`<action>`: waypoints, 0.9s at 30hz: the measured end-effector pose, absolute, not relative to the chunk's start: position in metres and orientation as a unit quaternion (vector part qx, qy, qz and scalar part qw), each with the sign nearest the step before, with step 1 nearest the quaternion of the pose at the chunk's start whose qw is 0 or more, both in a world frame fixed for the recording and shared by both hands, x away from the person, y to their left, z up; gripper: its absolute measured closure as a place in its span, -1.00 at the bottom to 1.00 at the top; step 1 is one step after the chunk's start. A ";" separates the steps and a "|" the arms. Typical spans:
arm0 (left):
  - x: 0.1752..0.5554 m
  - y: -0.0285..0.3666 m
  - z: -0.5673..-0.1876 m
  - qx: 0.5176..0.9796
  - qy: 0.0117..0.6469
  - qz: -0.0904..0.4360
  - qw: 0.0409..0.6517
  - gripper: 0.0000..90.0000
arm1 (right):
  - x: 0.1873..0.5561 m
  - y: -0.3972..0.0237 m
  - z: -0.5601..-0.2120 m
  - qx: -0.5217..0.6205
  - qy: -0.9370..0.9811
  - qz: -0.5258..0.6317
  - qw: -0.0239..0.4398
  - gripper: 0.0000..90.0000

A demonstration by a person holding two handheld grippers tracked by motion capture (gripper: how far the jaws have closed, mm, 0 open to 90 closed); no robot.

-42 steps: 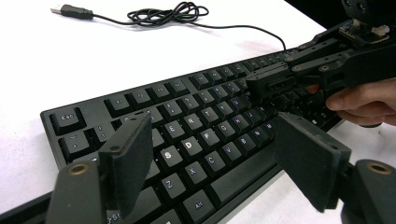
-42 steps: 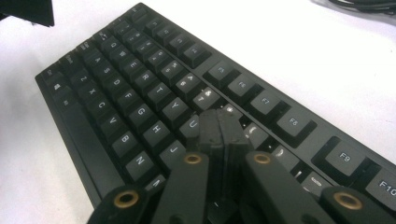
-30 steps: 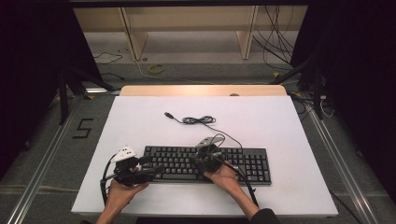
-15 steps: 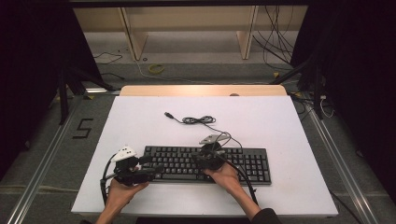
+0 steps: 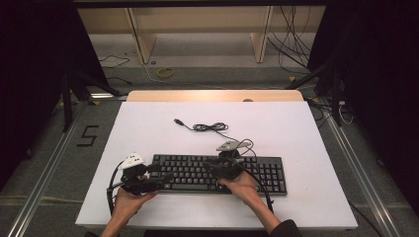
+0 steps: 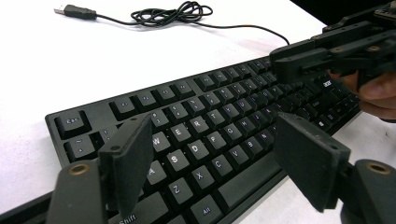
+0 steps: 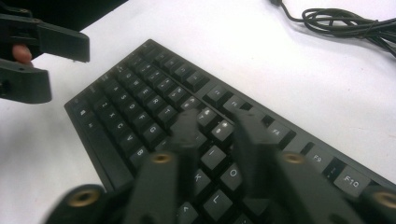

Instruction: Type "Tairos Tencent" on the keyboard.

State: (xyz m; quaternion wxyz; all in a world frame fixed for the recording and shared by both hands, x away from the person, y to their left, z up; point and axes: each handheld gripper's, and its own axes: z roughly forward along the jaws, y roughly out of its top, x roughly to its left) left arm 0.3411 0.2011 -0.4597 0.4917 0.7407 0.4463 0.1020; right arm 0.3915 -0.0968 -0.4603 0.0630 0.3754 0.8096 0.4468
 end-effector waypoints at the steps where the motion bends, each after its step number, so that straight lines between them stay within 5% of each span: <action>1: 0.341 0.201 -0.460 0.741 0.446 0.102 0.491 -0.36 | 0.391 -0.098 -0.460 0.374 0.810 0.448 0.063 0.48; 12: 0.351 0.192 -0.461 0.755 0.442 0.090 0.475 -0.15 | 0.376 -0.108 -0.453 0.359 0.806 0.467 0.063 0.00; 27: 0.369 0.177 -0.460 0.778 0.431 0.071 0.451 0.38 | 0.359 -0.132 -0.449 0.360 0.795 0.482 0.079 -0.17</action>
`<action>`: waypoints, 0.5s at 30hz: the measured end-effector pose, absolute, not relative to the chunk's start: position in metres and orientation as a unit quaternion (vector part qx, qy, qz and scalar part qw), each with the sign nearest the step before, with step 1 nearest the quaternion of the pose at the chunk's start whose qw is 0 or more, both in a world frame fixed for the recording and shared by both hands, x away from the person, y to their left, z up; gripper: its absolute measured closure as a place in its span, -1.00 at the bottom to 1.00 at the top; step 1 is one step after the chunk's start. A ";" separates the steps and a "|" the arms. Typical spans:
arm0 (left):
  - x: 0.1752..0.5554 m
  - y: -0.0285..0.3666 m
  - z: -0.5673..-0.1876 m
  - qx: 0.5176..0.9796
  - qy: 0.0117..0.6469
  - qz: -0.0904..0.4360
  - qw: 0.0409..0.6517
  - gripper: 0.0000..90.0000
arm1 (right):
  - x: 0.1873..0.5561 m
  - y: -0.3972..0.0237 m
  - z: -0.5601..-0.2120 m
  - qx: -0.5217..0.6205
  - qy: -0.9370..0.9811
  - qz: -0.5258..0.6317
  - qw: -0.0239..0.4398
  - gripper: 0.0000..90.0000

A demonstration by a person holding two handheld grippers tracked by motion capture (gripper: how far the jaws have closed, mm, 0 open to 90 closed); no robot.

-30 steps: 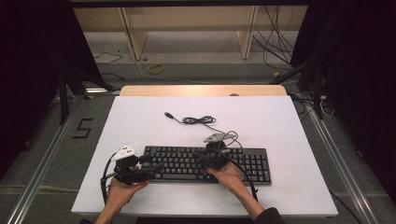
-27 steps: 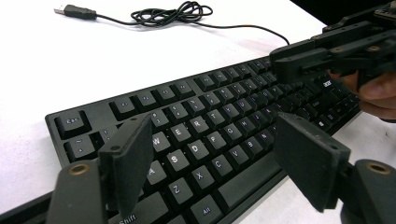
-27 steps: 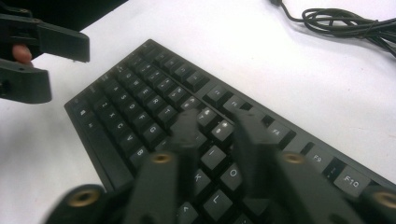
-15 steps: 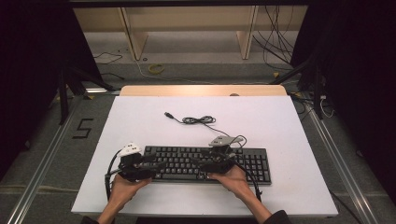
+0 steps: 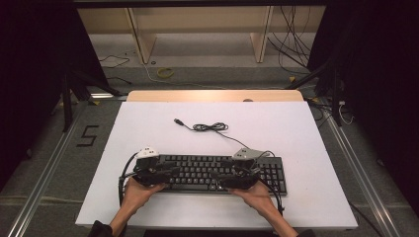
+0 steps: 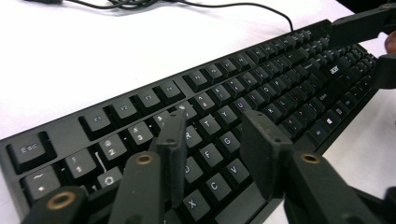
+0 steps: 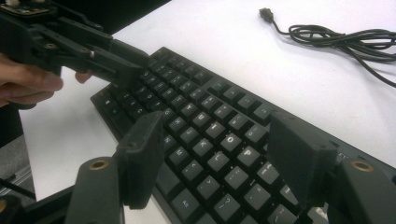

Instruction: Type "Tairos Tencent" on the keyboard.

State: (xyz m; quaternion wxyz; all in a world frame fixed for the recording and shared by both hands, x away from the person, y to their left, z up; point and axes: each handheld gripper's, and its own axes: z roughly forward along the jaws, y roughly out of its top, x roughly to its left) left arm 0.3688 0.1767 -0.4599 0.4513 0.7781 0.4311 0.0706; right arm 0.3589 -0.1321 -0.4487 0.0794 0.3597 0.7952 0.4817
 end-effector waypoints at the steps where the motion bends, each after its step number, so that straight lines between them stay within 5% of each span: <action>1: 0.370 0.176 -0.460 0.779 0.430 0.070 0.450 0.41 | 0.358 -0.133 -0.448 0.359 0.795 0.483 0.081 -0.17; 15: 0.382 0.165 -0.460 0.803 0.416 0.075 0.421 0.89 | 0.349 -0.141 -0.446 0.354 0.791 0.492 0.084 -0.18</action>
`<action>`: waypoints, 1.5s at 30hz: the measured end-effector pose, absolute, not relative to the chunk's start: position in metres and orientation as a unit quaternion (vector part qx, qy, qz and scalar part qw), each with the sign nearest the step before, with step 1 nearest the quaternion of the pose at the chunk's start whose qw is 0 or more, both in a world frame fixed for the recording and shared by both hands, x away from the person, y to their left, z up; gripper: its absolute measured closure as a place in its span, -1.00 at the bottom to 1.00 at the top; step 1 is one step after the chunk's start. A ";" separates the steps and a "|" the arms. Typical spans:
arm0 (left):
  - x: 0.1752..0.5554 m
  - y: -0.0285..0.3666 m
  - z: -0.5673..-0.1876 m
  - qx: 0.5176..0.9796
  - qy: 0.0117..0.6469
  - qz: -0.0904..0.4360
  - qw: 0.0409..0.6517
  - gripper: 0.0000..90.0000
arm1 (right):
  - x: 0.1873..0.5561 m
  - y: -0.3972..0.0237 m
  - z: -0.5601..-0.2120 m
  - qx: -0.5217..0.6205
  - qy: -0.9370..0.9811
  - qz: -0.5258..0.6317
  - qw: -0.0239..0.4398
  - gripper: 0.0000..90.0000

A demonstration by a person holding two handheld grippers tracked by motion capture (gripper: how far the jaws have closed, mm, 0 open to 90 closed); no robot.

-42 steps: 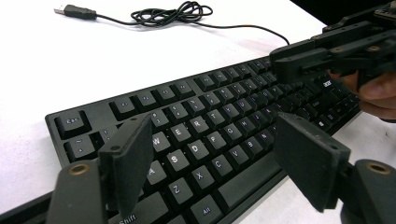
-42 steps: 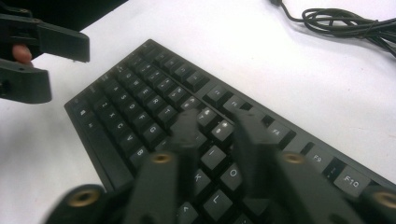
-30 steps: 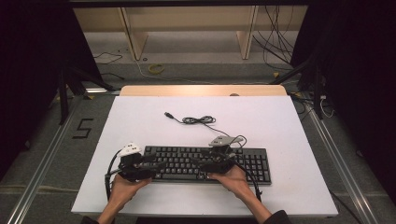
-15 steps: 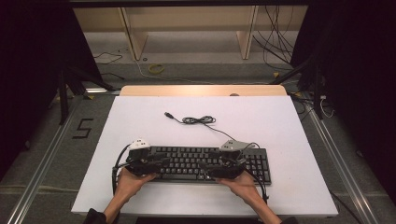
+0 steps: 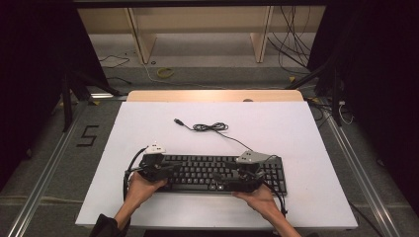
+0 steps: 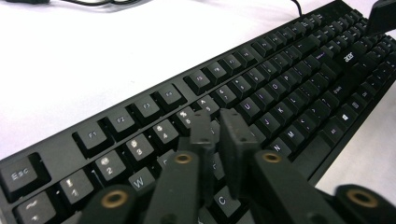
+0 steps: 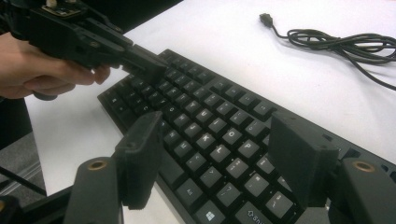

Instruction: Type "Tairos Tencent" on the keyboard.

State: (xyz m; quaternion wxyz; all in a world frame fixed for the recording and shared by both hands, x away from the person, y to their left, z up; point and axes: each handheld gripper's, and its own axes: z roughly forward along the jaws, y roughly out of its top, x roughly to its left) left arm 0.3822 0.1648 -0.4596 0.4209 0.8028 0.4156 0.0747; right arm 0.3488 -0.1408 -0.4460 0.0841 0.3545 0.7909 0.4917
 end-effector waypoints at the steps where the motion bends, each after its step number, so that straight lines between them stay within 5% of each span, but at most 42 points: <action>1: 0.383 0.164 -0.460 0.804 0.415 0.075 0.420 0.92 | 0.348 -0.141 -0.446 0.354 0.791 0.492 0.084 -0.18; 45: 0.394 0.156 -0.476 0.819 0.426 0.072 0.378 0.99 | 0.342 -0.141 -0.446 0.350 0.792 0.494 0.083 -0.21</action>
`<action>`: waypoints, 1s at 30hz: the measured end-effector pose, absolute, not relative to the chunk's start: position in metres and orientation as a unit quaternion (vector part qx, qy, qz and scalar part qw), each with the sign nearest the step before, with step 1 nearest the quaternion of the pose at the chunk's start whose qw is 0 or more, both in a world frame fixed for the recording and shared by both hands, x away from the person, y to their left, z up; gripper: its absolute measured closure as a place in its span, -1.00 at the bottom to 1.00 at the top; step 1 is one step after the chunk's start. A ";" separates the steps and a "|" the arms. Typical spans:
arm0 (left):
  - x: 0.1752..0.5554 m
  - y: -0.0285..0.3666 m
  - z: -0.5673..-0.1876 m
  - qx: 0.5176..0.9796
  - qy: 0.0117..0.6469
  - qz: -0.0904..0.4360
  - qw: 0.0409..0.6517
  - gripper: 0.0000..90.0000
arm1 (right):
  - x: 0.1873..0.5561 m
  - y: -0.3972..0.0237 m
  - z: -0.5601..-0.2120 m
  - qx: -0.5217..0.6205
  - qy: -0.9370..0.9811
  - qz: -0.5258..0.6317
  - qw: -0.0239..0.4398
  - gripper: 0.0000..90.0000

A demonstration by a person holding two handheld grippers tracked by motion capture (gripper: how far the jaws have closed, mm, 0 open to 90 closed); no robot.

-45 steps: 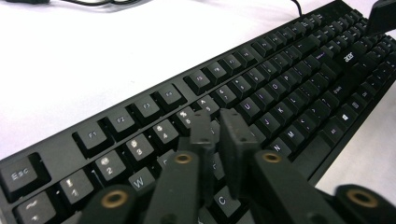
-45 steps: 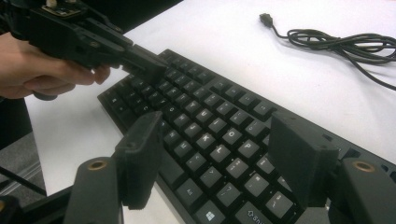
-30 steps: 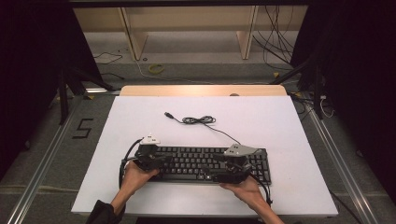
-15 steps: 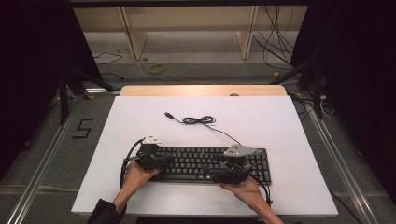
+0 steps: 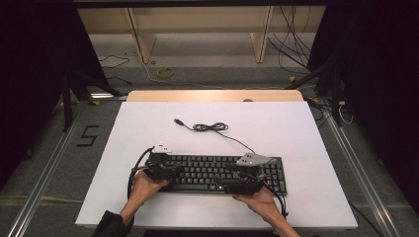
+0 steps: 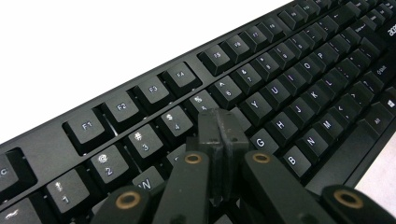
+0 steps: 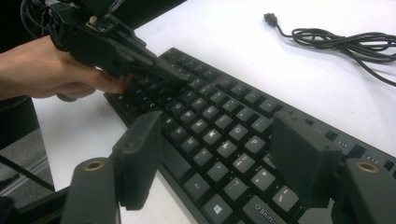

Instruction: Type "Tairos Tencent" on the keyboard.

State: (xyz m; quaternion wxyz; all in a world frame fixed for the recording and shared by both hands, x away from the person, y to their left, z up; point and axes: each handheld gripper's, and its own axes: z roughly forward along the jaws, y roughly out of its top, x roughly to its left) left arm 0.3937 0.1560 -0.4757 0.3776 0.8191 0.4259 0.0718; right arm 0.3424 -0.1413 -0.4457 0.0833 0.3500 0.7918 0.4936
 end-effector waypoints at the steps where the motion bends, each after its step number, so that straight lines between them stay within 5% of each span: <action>1: 0.394 0.156 -0.475 0.819 0.425 0.073 0.377 0.99 | 0.342 -0.141 -0.446 0.350 0.792 0.493 0.083 -0.21; 8: 0.392 0.160 -0.469 0.810 0.433 0.071 0.390 0.81 | 0.343 -0.141 -0.446 0.351 0.791 0.494 0.083 -0.21; 19: 0.389 0.163 -0.464 0.798 0.435 0.064 0.413 0.15 | 0.344 -0.139 -0.448 0.351 0.793 0.492 0.081 -0.21; 30: 0.382 0.169 -0.459 0.790 0.427 0.059 0.436 -0.13 | 0.349 -0.134 -0.449 0.353 0.795 0.487 0.084 -0.21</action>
